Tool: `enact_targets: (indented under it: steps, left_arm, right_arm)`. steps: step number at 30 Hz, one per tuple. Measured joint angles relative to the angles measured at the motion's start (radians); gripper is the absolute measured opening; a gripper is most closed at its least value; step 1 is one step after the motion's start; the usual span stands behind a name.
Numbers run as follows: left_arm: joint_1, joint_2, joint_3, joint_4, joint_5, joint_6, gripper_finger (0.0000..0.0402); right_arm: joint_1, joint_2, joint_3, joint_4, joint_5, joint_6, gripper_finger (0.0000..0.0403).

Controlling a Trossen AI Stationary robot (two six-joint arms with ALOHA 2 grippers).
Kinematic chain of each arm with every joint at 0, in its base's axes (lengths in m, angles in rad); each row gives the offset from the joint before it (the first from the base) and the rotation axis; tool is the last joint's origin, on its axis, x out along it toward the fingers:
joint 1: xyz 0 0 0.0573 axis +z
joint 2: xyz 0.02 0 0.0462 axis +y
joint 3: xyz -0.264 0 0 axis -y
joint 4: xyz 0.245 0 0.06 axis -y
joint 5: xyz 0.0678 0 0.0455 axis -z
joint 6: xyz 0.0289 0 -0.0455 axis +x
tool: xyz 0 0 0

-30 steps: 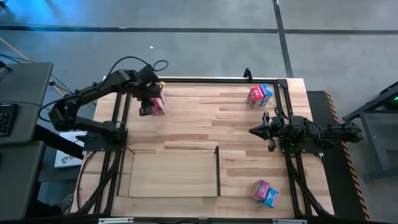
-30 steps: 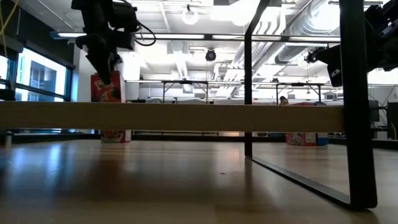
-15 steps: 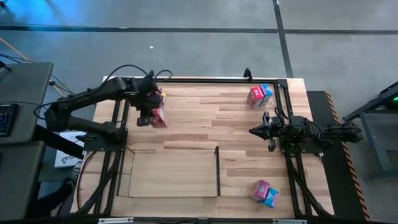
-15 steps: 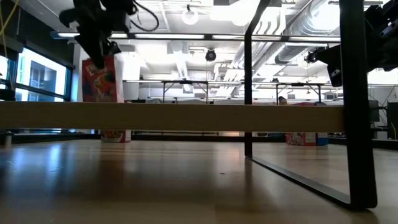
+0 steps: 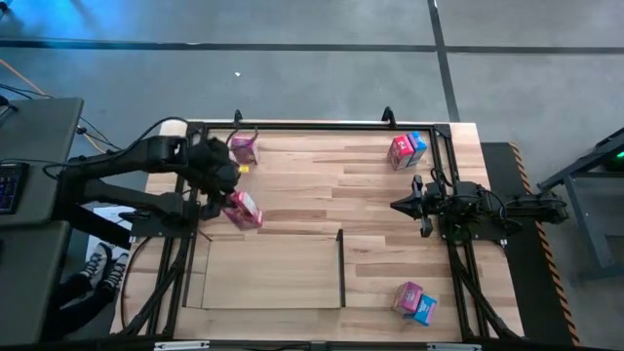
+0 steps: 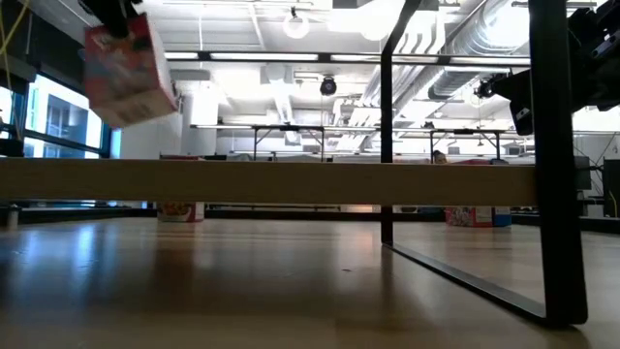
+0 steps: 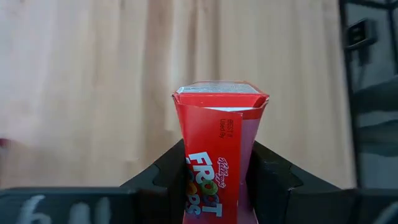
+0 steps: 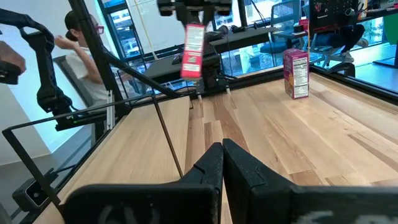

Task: Stack cereal on shelf
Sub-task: Put the left red cereal box on the shelf

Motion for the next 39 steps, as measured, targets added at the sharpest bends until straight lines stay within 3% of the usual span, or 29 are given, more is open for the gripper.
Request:
enact_targets:
  steps: [5, 11, 16, 24, 31, 39]
  left_arm:
    - [-0.148, 0.030, 0.031, -0.007, 0.000, -0.268, 0.0122]
    - [-0.307, 0.136, 0.207, -0.062, -0.016, -0.573, 0.0122]
    - [-0.460, 0.241, 0.323, -0.170, -0.140, -0.807, 0.0122]
    - [-0.666, 0.405, 0.354, -0.379, -0.217, -1.206, 0.0122]
    - [-0.735, 0.497, 0.354, -0.392, -0.364, -1.463, 0.0122]
    - [-0.806, 0.589, 0.352, -0.395, -0.397, -1.765, 0.0122]
  right_arm:
    - [0.000, 0.000, 0.000, 0.000, 0.000, 0.000, 0.0000]
    - [0.000, 0.000, 0.000, 0.000, 0.000, 0.000, 0.0000]
    - [0.000, 0.000, 0.000, 0.000, 0.000, 0.000, 0.0000]
    - [0.000, 0.000, 0.000, 0.000, 0.000, 0.000, 0.0000]
    - [0.000, 0.000, 0.000, 0.000, 0.000, 0.000, 0.0000]
    - [0.000, 0.000, 0.000, 0.000, 0.000, 0.000, 0.0000]
